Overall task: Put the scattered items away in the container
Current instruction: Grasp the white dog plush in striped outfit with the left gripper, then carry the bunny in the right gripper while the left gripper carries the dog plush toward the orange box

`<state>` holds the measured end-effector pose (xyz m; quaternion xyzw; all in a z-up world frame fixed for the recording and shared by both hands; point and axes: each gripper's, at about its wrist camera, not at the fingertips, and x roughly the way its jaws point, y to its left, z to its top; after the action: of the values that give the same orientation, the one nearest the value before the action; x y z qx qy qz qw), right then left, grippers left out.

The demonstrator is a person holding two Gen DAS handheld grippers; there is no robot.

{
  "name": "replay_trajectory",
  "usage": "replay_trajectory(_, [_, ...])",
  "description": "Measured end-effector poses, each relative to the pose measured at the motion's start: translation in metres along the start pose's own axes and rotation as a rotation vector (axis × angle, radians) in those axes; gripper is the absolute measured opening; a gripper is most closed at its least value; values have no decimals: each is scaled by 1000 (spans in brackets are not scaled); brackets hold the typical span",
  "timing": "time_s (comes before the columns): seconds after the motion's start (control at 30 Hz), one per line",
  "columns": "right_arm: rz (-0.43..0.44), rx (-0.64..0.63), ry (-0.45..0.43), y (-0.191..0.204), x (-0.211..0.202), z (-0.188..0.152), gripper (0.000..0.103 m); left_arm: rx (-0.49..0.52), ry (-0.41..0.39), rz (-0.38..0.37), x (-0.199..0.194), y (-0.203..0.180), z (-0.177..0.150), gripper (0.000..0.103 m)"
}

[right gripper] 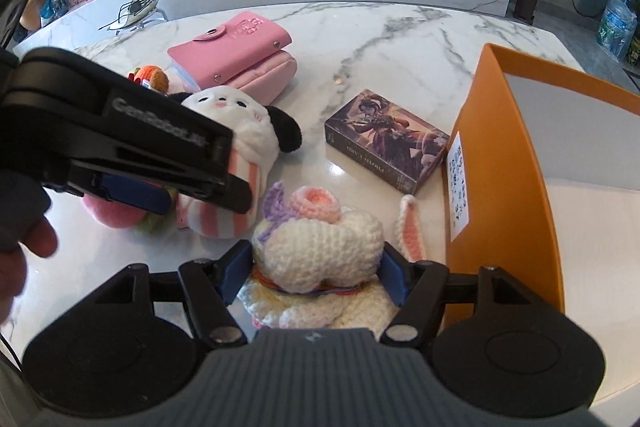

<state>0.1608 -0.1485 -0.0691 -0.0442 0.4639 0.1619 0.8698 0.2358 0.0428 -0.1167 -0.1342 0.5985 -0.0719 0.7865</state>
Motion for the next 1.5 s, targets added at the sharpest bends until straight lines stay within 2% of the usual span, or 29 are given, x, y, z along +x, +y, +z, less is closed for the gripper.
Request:
replay_trajectory(0.17, [5, 16, 9, -1, 6, 2, 71, -32, -20, 49, 12, -1, -1, 81])
replay_trajectory(0.27, [17, 29, 17, -4, 9, 1, 71, -33, -44, 34, 11, 4, -4, 63])
replay_trajectory(0.43, [37, 70, 20, -7, 11, -4, 67, 16, -90, 20, 2, 5, -13, 59])
replay_trajectory(0.63, [7, 81, -11, -6, -2, -5, 65, 65, -149, 16, -22, 3, -31, 58])
replay_trajectory(0.9, [15, 82, -65, -1, -37, -7, 65, 29, -218, -43, -71, 5, -55, 57])
replay_trajectory(1.03, [22, 90, -93, 2, -57, -11, 65, 32, -264, -43, -98, 0, -68, 57])
replay_trajectory(1.27, [31, 96, -188, 2, -104, -19, 65, 65, -336, -55, -138, -20, -97, 57])
replay_trajectory(1.5, [6, 123, -271, -16, -145, -28, 65, 116, -400, -84, -163, -50, -118, 58])
